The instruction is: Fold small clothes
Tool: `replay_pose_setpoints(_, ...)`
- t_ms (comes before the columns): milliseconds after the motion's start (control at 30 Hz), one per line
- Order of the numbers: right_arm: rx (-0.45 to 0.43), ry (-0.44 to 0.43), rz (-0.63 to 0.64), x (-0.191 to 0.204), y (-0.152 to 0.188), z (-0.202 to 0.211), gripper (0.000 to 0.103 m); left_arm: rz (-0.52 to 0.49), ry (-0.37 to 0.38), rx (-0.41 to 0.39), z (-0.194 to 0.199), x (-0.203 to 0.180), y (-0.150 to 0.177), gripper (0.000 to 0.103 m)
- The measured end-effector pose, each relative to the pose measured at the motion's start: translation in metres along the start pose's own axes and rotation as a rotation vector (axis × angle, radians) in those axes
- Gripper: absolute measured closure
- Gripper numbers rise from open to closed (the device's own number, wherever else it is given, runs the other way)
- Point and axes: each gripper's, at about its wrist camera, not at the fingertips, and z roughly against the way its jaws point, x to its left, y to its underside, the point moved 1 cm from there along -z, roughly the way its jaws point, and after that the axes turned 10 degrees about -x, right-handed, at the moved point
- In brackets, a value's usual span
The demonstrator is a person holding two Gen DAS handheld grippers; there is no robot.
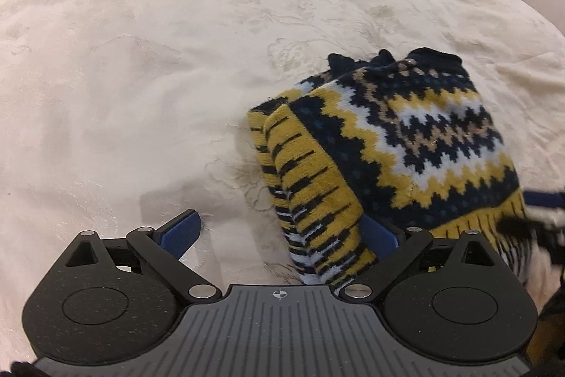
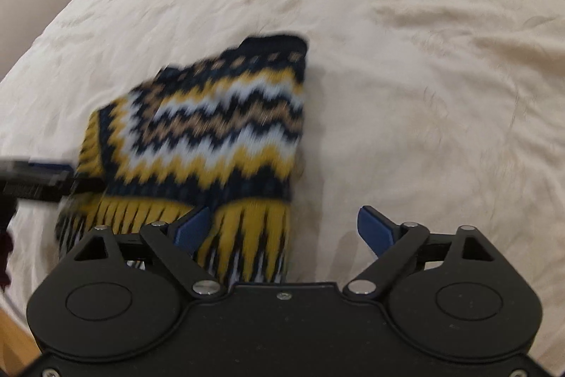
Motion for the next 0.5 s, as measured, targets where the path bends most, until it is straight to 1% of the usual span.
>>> replay_pose_setpoints(67,0.010,-0.027,-0.002,0.004,0.007,0.003,0.012,0.009,-0.015,-0.004,0.002,-0.001,0.001,0.004)
replay_pose_setpoints(167,0.012,-0.060,0.013,0.009,0.016,0.010,0.011,0.016,-0.065,-0.029,0.012,-0.004,0.002,0.005)
replay_pose_setpoints(267,0.017,-0.096,0.053,0.012,0.022,0.019,0.009,0.020,-0.133,-0.077,0.031,-0.009,0.003,0.006)
replay_pose_setpoints(333,0.016,-0.123,0.087,0.015,0.026,0.029,0.009,0.040,-0.175,-0.123,0.052,-0.012,0.003,0.006)
replay_pose_setpoints(400,-0.034,-0.157,0.111,0.015,0.027,0.046,0.008,0.061,-0.192,-0.187,0.077,-0.017,0.001,0.006)
replay_pose_setpoints(433,-0.071,-0.173,0.120,0.015,0.026,0.057,0.003,0.066,-0.193,-0.221,0.090,-0.021,0.001,0.006)
replay_pose_setpoints(467,-0.106,-0.182,0.126,0.015,0.025,0.069,0.000,0.067,-0.194,-0.253,0.102,-0.026,0.000,0.006)
replay_pose_setpoints(500,-0.142,-0.184,0.135,0.015,0.023,0.079,0.001,0.065,-0.198,-0.292,0.116,-0.032,-0.001,0.006)
